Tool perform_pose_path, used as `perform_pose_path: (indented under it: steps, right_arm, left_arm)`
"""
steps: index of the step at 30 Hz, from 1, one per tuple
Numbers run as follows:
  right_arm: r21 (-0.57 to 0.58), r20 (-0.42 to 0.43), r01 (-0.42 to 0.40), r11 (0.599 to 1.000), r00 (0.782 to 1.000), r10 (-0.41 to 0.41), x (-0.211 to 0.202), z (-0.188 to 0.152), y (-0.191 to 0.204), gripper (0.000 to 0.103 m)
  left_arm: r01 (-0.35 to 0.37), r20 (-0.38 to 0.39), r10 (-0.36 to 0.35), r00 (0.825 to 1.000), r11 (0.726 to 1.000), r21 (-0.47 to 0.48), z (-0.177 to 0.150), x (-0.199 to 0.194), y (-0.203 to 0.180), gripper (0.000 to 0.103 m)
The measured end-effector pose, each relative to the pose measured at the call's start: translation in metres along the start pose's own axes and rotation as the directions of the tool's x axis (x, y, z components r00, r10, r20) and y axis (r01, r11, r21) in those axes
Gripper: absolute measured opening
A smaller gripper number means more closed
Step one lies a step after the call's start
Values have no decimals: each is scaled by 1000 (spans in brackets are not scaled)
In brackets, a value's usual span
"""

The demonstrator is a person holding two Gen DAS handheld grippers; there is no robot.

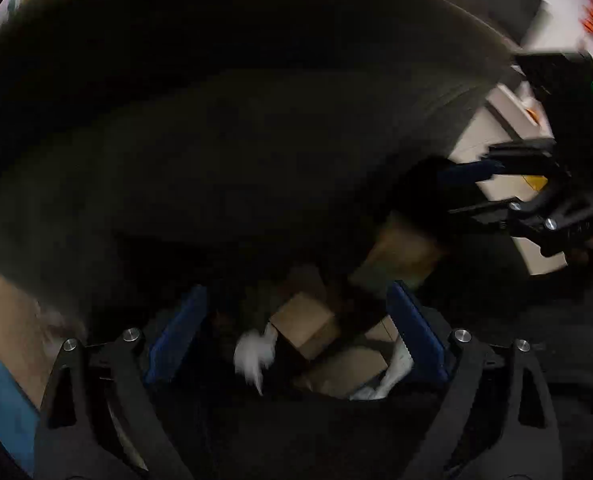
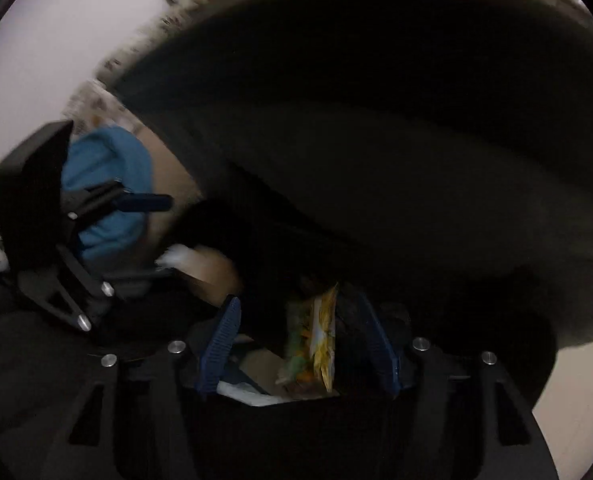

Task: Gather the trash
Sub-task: 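Drop the snack bag and cardboard square into the dark bin, then grasp the clear plastic box with the right tool while the left tool grasps the barcode box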

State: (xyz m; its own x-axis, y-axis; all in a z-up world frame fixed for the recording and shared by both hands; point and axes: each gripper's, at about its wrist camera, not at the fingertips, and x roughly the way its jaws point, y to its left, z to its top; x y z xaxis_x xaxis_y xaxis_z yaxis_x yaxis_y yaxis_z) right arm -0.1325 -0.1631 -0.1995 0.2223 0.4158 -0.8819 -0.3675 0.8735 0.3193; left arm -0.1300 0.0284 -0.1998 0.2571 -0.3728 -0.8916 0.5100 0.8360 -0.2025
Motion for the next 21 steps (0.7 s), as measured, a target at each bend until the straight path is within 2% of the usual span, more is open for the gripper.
perform_pose_path:
  steps: [1,3,5,8,10,11,12,14,16,18,19,21]
  right_arm:
    - [11,-5,-5,1000,1000,5,0,-2,-2,58]
    - [-5,31,-15,1000,999,15,-20,-2,2,58]
    - [-44,93,-11,999,996,15,-52,6,12,58]
    - [-119,227,-18,993,973,44,-102,38,27,60]
    - [-174,311,37,984,950,19,-125,72,37,65]
    - [-206,371,95,974,928,-12,-135,102,43,66]
    - [-220,402,130,967,915,-31,-138,119,46,66]
    - [-226,462,208,952,883,-84,-137,172,50,66]
    - [-229,503,273,934,855,-127,-127,228,55,66]
    - [-218,501,305,927,850,-162,-117,274,52,66]
    - [-215,498,318,923,849,-177,-112,290,53,66]
    - [-196,458,330,923,863,-211,-96,334,44,65]
  left_arm:
    - [0,-37,-2,999,999,-46,-2,8,10,89]
    - [-5,-37,1,999,996,-92,-4,4,18,89]
    - [-16,8,17,1000,994,-109,-2,-17,20,89]
    - [-8,114,20,993,995,-104,12,-60,14,89]
    - [-32,218,49,975,996,-81,21,-95,5,89]
    - [-43,266,61,962,996,-72,28,-110,1,89]
    - [-54,300,73,951,996,-69,33,-120,0,90]
    - [-104,377,125,918,992,-75,48,-140,-3,91]
    - [-141,415,166,895,986,-89,59,-149,-2,91]
    - [-179,434,213,875,977,-119,65,-153,2,91]
    - [-182,438,224,871,974,-136,66,-155,7,91]
    - [-167,440,225,869,972,-166,68,-155,14,91]
